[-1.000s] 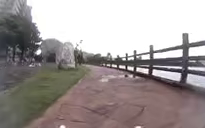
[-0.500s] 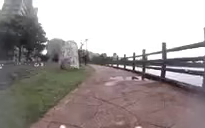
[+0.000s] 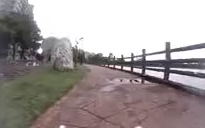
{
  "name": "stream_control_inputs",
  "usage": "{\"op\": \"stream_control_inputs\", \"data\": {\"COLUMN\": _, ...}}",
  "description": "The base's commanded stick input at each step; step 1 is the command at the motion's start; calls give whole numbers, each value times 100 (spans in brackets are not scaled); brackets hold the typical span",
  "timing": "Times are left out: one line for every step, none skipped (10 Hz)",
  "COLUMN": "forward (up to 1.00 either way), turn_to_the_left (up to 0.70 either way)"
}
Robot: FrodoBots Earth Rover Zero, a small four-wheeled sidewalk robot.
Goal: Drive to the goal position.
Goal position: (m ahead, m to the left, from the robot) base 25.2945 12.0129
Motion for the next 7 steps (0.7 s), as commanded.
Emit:
{"op": "stream_control_inputs", "data": {"forward": 100, "turn_to_the_left": 10}}
{"op": "stream_control_inputs", "data": {"forward": 100, "turn_to_the_left": 10}}
{"op": "stream_control_inputs", "data": {"forward": 100, "turn_to_the_left": 10}}
{"op": "stream_control_inputs", "data": {"forward": 100, "turn_to_the_left": 10}}
{"op": "stream_control_inputs", "data": {"forward": 100, "turn_to_the_left": 10}}
{"op": "stream_control_inputs", "data": {"forward": 100, "turn_to_the_left": 10}}
{"op": "stream_control_inputs", "data": {"forward": 100, "turn_to_the_left": 10}}
